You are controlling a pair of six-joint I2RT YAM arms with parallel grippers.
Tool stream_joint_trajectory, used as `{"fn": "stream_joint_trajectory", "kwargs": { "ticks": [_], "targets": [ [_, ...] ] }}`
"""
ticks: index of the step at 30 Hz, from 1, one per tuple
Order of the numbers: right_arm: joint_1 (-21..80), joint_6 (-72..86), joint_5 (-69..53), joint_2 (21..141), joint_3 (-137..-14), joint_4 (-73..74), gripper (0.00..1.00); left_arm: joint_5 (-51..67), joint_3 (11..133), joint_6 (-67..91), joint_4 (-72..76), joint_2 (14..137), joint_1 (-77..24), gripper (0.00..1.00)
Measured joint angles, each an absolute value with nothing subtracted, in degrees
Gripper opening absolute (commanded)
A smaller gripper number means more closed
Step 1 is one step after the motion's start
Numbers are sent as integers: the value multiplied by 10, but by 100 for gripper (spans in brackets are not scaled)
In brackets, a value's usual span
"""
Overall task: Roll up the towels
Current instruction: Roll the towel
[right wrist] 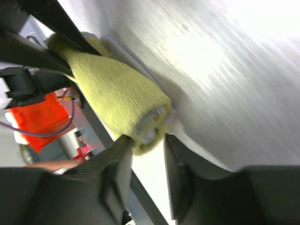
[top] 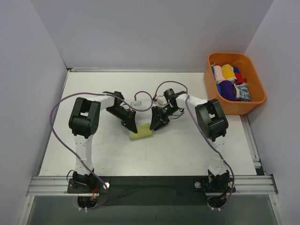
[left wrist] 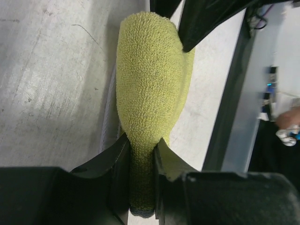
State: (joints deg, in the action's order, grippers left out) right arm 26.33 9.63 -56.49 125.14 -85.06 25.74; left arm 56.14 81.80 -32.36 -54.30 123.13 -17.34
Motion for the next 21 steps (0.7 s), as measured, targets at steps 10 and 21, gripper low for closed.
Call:
{"fn": "stream_joint_trajectory", "kwargs": {
  "ticks": [10,21],
  "targets": [
    [219,-105,-424,1040,-764,272,59,626,869,-350,-653,1313,-149,7],
    [470,-308,-250,925,-732,224,80,635,870,-358,-695,1333,-150,7]
  ]
}}
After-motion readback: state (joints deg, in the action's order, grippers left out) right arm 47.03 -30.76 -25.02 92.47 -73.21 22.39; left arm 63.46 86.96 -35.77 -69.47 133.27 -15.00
